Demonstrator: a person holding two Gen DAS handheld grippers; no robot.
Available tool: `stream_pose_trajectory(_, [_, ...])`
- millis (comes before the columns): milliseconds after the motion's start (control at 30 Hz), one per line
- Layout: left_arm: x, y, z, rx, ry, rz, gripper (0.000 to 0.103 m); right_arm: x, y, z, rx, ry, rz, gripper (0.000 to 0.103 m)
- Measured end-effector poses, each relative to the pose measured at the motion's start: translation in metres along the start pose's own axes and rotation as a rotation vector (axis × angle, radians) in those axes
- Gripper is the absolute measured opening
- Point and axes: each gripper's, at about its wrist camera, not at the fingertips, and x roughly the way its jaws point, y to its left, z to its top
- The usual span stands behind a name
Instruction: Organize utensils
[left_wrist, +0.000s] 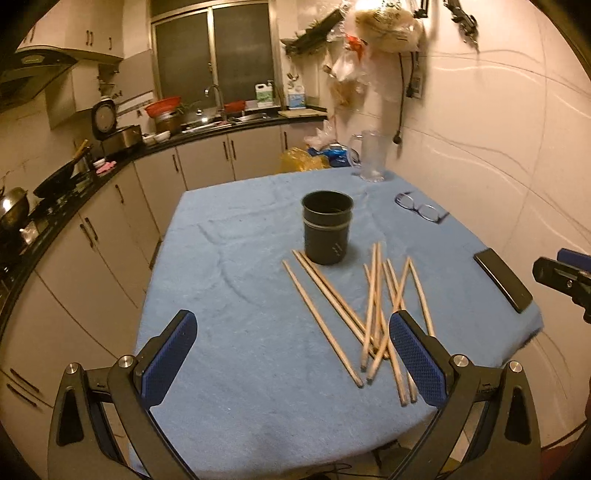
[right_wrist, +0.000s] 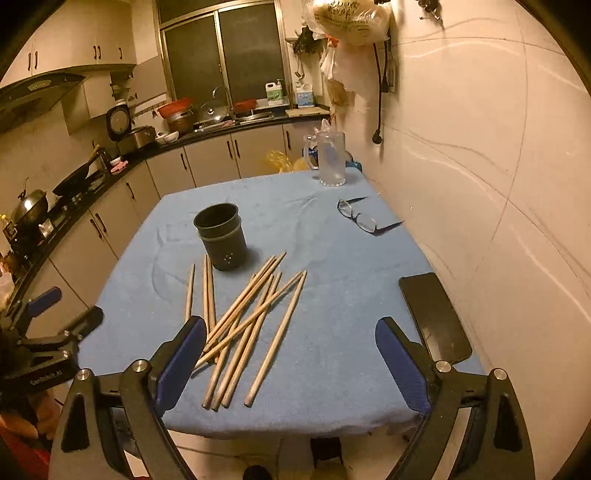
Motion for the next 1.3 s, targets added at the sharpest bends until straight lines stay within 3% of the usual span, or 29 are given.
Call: stream_pose_trajectory(1300, [0.016, -0.001, -0.009, 0.020, 0.100, -0.073, 0.103, 0.001, 0.015, -0.017, -0.011, 0.070, 0.015, 0.094])
